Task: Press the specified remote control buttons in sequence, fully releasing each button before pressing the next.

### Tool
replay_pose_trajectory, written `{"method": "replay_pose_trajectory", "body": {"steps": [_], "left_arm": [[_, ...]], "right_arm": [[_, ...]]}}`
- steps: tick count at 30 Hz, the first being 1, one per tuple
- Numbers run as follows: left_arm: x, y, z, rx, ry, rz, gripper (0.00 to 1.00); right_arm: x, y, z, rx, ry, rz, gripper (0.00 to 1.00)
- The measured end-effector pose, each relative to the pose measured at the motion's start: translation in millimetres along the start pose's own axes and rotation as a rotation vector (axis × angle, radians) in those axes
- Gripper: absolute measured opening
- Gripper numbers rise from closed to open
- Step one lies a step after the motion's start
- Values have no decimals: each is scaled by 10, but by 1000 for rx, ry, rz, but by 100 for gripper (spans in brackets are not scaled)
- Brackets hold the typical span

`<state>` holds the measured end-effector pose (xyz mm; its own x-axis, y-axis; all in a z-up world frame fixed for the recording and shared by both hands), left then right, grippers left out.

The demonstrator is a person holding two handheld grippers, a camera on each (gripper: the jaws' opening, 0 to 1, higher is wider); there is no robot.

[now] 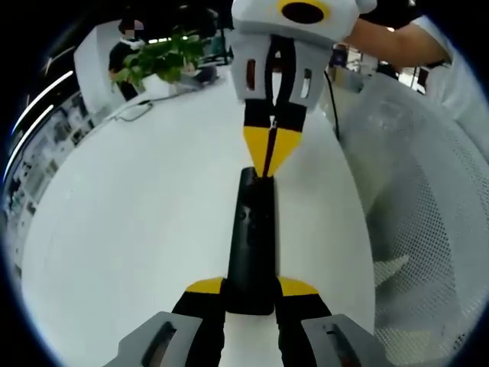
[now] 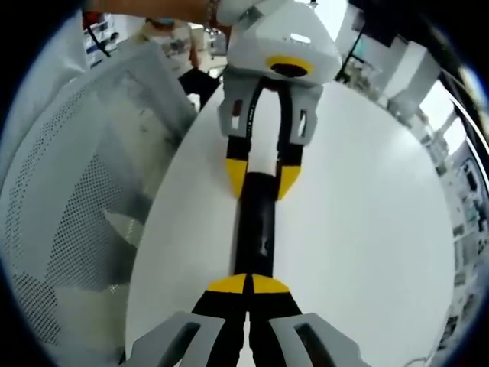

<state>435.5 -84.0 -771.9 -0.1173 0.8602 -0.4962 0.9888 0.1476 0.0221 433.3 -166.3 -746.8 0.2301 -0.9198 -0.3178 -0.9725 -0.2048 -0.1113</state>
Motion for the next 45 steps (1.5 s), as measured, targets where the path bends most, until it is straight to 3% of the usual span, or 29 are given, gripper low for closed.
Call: {"method": "replay_pose_trajectory", "body": {"steps": [45], "left_arm": [[1, 6, -4, 6, 2, 0, 24]], "right_arm": [[-59, -51, 19, -7, -1, -25, 0]]}}
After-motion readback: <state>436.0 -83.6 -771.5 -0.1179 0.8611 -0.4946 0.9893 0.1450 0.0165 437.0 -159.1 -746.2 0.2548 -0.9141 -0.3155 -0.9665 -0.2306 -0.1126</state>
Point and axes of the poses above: the point that each gripper's makers call its tool centre point, and the gripper's own axes: z roughly forward along the fingers, y roughly to its left, x roughly out of its underside, the point moved 1 cm from there along -z, roughly backward along the fingers, and after that the axes turned 6 degrees about y, right-handed, at the moved point
